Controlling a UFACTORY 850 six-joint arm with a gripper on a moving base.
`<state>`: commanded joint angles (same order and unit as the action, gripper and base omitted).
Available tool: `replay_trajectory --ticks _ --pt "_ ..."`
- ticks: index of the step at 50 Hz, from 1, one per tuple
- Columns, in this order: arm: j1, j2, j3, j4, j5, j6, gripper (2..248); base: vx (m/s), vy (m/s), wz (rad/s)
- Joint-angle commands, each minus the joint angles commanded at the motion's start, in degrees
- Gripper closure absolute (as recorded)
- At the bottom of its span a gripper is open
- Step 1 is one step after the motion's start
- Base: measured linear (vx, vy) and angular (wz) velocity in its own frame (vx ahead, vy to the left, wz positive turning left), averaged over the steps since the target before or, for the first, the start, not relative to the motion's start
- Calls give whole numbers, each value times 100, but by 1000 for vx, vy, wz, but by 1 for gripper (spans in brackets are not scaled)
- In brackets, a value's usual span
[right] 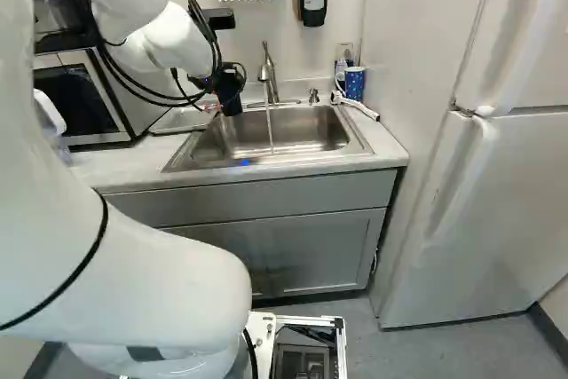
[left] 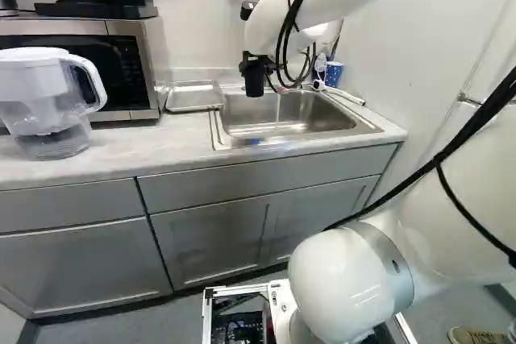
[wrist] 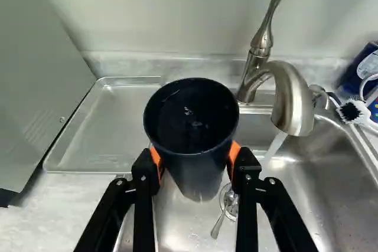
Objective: Rinse the cup and place it in the tray
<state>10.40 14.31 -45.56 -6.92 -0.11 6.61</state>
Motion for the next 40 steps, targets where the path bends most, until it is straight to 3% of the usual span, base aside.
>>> replay_trajectory --ticks 20,40 --pt "91 126 -141 0 0 0 127 0 0 0" --pt "189 -37 -282 0 0 0 127 0 0 0"
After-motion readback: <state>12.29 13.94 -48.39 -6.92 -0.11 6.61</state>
